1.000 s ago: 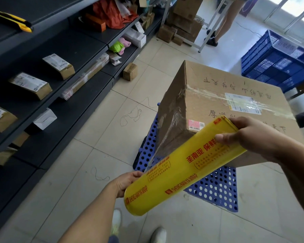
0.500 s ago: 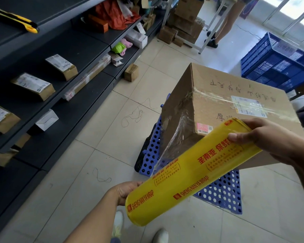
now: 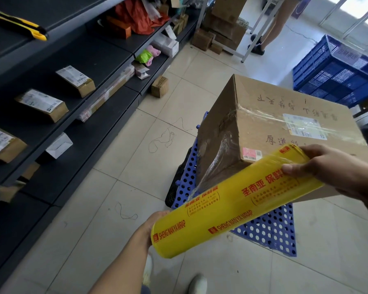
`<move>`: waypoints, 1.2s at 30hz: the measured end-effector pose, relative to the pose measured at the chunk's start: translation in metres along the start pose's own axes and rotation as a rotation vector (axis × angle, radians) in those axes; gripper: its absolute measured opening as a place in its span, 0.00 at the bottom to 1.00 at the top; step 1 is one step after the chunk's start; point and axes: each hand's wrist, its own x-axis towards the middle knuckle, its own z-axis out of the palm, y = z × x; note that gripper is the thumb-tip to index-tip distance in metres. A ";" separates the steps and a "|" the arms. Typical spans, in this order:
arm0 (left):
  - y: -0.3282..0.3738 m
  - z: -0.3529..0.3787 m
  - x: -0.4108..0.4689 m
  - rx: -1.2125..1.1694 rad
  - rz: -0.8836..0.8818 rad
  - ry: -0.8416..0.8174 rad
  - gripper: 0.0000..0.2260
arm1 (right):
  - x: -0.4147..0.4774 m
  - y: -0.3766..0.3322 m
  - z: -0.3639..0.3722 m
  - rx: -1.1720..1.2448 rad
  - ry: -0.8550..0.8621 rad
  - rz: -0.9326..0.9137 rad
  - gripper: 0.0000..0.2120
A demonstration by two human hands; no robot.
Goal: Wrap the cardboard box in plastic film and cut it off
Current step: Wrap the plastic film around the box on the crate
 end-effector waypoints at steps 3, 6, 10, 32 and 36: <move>0.004 -0.002 -0.002 0.039 0.009 0.022 0.14 | 0.000 0.000 0.001 -0.007 0.009 0.001 0.07; 0.009 0.002 -0.002 0.144 0.063 0.106 0.12 | -0.002 -0.003 0.002 -0.021 0.009 -0.017 0.06; 0.009 0.008 0.002 0.265 0.147 0.227 0.12 | -0.004 -0.007 0.003 -0.016 0.007 -0.021 0.05; 0.097 0.053 0.060 0.447 0.306 0.766 0.12 | -0.006 -0.007 0.032 -0.407 0.329 0.119 0.16; 0.115 0.060 0.079 0.258 0.247 0.770 0.13 | -0.004 -0.004 0.034 -0.358 0.323 0.131 0.16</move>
